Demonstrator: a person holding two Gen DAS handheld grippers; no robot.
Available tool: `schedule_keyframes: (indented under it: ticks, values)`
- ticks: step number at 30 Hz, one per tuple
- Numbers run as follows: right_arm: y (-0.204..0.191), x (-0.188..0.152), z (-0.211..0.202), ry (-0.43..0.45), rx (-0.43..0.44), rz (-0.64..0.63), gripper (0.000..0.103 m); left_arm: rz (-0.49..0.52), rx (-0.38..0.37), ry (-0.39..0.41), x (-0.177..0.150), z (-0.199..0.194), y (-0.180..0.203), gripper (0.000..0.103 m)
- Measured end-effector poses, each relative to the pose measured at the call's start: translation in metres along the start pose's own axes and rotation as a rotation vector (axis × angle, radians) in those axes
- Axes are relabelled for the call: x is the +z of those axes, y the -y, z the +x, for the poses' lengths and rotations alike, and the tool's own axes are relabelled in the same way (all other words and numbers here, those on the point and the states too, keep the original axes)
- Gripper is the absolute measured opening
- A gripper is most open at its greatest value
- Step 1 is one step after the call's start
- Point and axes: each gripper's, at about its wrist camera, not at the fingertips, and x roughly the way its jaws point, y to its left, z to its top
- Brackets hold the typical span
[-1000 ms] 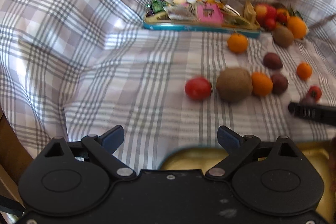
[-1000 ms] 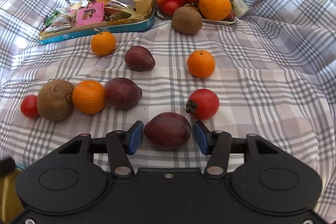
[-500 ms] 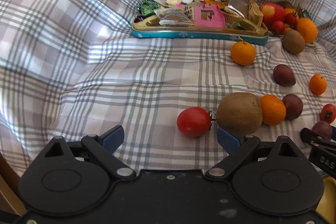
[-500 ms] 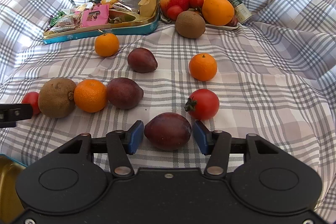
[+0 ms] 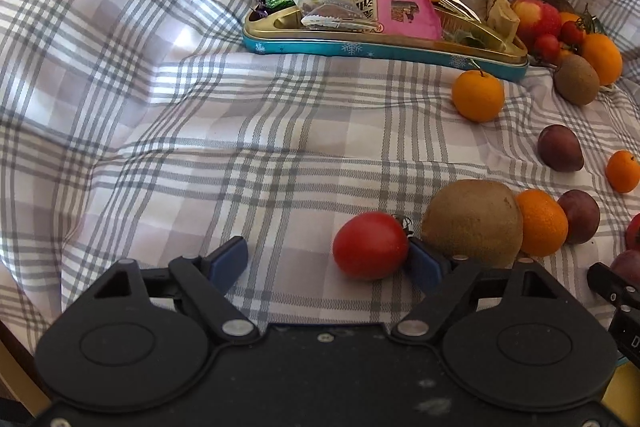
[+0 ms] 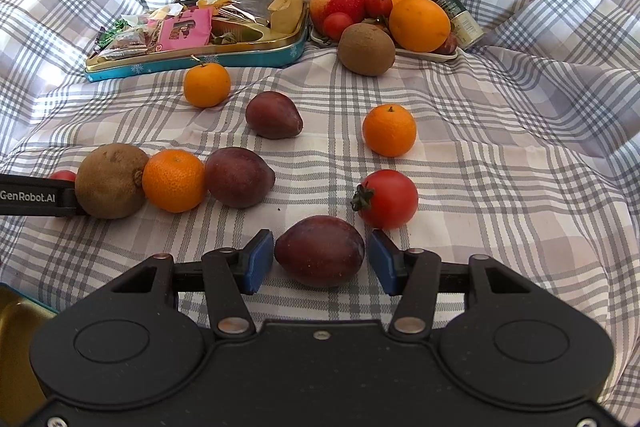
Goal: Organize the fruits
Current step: 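Close left gripper on tomato while right gripper closes on plum, lift both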
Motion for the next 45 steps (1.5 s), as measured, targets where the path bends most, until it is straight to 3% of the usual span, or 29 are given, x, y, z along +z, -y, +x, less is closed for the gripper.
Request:
schedule_keyframes:
  ticks: [2, 4, 8, 17, 27, 45]
  values:
    - [0.000, -0.001, 0.000, 0.005, -0.003, 0.001, 0.058, 0.000, -0.006, 0.006, -0.001, -0.001, -0.001, 0.087]
    - [0.000, 0.000, 0.000, 0.004, -0.003, 0.002, 0.058, 0.008, -0.020, 0.021, -0.001, -0.003, 0.000, 0.077]
    - [-0.001, 0.001, -0.001, -0.008, 0.009, 0.001, 0.052, 0.073, -0.049, 0.053, -0.003, -0.009, 0.010, 0.036]
    - [-0.001, 0.003, -0.005, -0.042, 0.007, 0.000, 0.052, 0.032, -0.063, 0.035, -0.003, -0.014, 0.002, 0.036]
    - [0.004, -0.004, -0.030, -0.012, 0.014, -0.007, 0.052, 0.015, -0.052, 0.027, -0.013, -0.043, -0.009, 0.036]
    - [0.011, -0.043, -0.094, 0.051, 0.066, 0.017, 0.052, 0.067, -0.103, 0.029, -0.083, -0.119, 0.010, 0.036]
